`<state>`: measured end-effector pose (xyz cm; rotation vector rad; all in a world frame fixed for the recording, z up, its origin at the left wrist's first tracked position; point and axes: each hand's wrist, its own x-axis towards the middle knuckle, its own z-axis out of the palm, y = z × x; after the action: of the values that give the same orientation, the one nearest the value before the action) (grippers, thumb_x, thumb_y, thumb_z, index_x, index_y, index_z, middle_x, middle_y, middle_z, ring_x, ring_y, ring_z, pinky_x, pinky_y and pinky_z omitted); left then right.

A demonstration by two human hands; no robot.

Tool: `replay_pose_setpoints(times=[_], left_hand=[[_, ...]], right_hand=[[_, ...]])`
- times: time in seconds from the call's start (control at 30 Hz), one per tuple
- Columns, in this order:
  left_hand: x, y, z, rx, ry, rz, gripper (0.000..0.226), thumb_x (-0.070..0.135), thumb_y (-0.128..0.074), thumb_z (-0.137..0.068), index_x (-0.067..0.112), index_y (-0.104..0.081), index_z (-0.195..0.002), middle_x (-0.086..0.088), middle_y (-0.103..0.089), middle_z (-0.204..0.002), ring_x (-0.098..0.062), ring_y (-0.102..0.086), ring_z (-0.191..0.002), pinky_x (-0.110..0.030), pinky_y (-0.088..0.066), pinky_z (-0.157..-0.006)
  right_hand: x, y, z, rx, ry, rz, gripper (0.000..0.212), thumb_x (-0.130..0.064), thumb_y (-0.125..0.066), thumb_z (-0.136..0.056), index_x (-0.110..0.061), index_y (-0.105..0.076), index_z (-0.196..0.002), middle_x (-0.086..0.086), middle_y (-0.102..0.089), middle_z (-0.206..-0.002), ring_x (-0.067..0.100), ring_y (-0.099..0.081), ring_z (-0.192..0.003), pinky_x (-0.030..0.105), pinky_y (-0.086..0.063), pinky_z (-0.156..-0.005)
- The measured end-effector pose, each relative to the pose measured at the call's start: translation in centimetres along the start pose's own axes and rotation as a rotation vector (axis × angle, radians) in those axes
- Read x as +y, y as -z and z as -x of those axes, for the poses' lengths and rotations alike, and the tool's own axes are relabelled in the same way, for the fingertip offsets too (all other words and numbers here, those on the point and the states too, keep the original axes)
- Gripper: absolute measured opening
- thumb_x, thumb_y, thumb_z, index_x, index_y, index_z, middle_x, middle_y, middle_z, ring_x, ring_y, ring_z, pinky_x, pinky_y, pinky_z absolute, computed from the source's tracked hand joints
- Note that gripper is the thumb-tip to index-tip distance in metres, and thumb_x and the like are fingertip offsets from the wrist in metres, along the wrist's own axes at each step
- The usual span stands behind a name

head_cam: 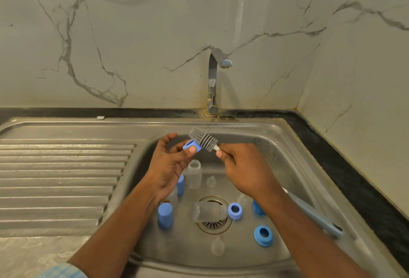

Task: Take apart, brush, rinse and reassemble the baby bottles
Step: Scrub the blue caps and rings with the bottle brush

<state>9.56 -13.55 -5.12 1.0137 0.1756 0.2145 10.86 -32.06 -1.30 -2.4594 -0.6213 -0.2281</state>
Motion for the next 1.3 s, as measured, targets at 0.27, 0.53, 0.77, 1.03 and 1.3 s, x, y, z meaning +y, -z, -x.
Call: replay_pose_setpoints(times=[0.27,0.53,0.77,1.03,1.3], left_hand=[[0.0,-0.2,0.4,-0.085,-0.112,-0.349,0.077,-0.014,-0.076,-0.066,0.022,-0.044,-0.126,-0.009,-0.076,-0.102,-0.020,-0.074,-0.093,-0.030,-0.061,-0.079],[0.0,0.0,0.5,-0.118,-0.231,-0.540,0.085,-0.015,-0.080,-0.069,0.027,-0.035,-0.128,-0.009,-0.074,-0.100,-0.017,-0.074,-0.090,-0.021,-0.057,-0.076],[-0.3,-0.1,0.4,-0.115,-0.262,-0.556,0.096,-0.016,-0.082,-0.065,0.036,-0.032,-0.128,-0.010,-0.061,-0.115,-0.013,-0.072,-0.094,-0.020,-0.057,-0.075],[-0.7,-0.6,0.6,-0.160,-0.265,-0.606,0.109,-0.016,-0.082,-0.065,0.036,-0.023,-0.141,-0.012,-0.062,-0.112,-0.017,-0.072,-0.096,-0.022,-0.057,-0.076],[0.2,0.1,0.5,-0.097,-0.217,-0.493,0.109,-0.019,-0.079,-0.066,0.043,-0.025,-0.138,-0.008,-0.074,-0.097,-0.019,-0.074,-0.090,-0.027,-0.060,-0.080]], right_hand=[[1.0,1.2,-0.1,0.006,-0.043,0.066,0.025,-0.031,-0.048,-0.101,-0.023,-0.064,-0.084,-0.007,-0.049,-0.059,0.012,-0.046,-0.057,0.029,-0.032,-0.052],[0.5,0.6,-0.1,-0.134,-0.008,0.169,0.027,-0.032,-0.048,-0.101,-0.025,-0.059,-0.077,-0.005,-0.051,-0.061,0.016,-0.051,-0.061,0.031,-0.035,-0.054],[0.6,0.7,-0.1,-0.164,0.013,0.153,0.025,-0.032,-0.048,-0.101,-0.028,-0.058,-0.078,-0.006,-0.051,-0.061,0.010,-0.047,-0.057,0.027,-0.030,-0.051],[0.9,0.4,-0.4,-0.098,-0.057,0.173,0.042,-0.031,-0.049,-0.100,-0.027,-0.039,-0.059,-0.005,-0.044,-0.057,0.017,-0.044,-0.058,0.032,-0.029,-0.052],[0.1,0.7,-0.1,-0.158,-0.016,0.173,0.032,-0.033,-0.047,-0.101,-0.024,-0.054,-0.071,-0.004,-0.051,-0.061,0.016,-0.049,-0.060,0.031,-0.034,-0.053]])
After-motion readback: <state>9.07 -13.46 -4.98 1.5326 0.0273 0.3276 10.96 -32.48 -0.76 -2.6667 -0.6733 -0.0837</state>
